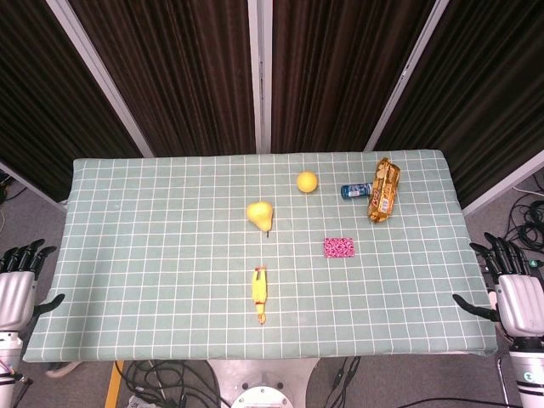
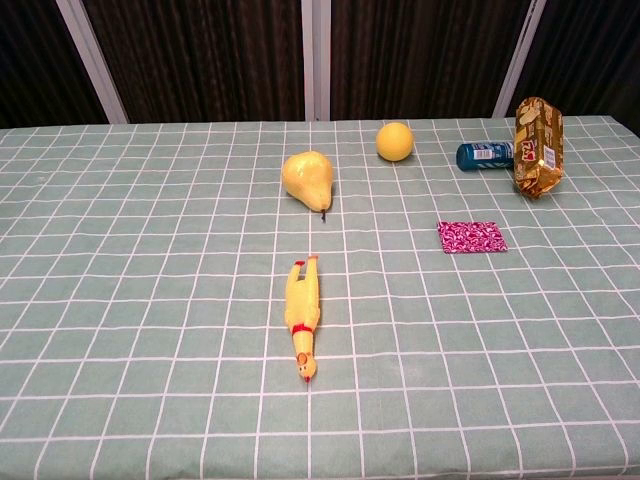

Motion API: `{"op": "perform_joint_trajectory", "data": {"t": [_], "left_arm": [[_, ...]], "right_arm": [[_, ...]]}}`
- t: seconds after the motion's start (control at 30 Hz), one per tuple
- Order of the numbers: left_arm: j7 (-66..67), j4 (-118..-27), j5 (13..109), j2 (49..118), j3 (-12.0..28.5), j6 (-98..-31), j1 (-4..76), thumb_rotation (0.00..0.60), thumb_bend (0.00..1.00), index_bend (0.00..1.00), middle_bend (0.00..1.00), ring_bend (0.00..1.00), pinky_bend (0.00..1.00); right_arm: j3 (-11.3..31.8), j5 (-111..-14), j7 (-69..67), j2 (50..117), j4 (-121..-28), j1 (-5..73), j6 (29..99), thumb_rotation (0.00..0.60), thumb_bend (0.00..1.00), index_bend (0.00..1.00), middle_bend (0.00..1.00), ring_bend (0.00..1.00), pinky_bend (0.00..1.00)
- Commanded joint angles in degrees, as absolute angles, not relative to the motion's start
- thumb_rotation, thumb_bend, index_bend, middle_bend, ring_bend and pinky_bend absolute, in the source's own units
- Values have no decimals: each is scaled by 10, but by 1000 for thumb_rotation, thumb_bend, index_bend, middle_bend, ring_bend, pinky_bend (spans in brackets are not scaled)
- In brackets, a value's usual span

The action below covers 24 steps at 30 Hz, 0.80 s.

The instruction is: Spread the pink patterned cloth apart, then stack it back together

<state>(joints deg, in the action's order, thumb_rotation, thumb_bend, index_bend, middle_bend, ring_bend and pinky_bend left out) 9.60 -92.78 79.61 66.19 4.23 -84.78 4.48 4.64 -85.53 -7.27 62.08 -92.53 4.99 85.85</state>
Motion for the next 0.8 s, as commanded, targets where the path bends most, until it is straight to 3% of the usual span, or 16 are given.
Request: {"op": "perform_joint_trajectory", "data": {"t": [0.03, 0.43, 0.57, 0.63, 0.8], "left_arm": [[95, -928, 796, 662, 41, -848, 44, 600, 34, 255, 231, 167, 144], [99, -940, 801, 656, 35, -852, 39, 600, 34, 255, 231, 167, 144], [99, -943, 805, 655, 36, -856, 38, 600, 34, 255, 231, 167, 144], [99, -943, 808, 655, 35, -857, 38, 600, 34, 255, 231, 167, 144], [97, -941, 806, 656, 34, -859, 35, 600, 34, 255, 231, 167, 144]], "right_arm": [[47, -856, -74, 620, -925, 50, 858, 540, 18, 175, 51, 0, 0], [41, -860, -91, 614, -924, 48, 851, 541, 19, 175, 51, 0, 0], [39, -865, -85, 621, -923, 55, 840, 537, 86, 192, 50, 0, 0], [43, -867, -70, 630, -924, 69, 824, 510, 132, 224, 52, 0, 0], [63, -855, -51, 659, -925, 128, 748, 368, 292, 265, 55, 0, 0]]}}
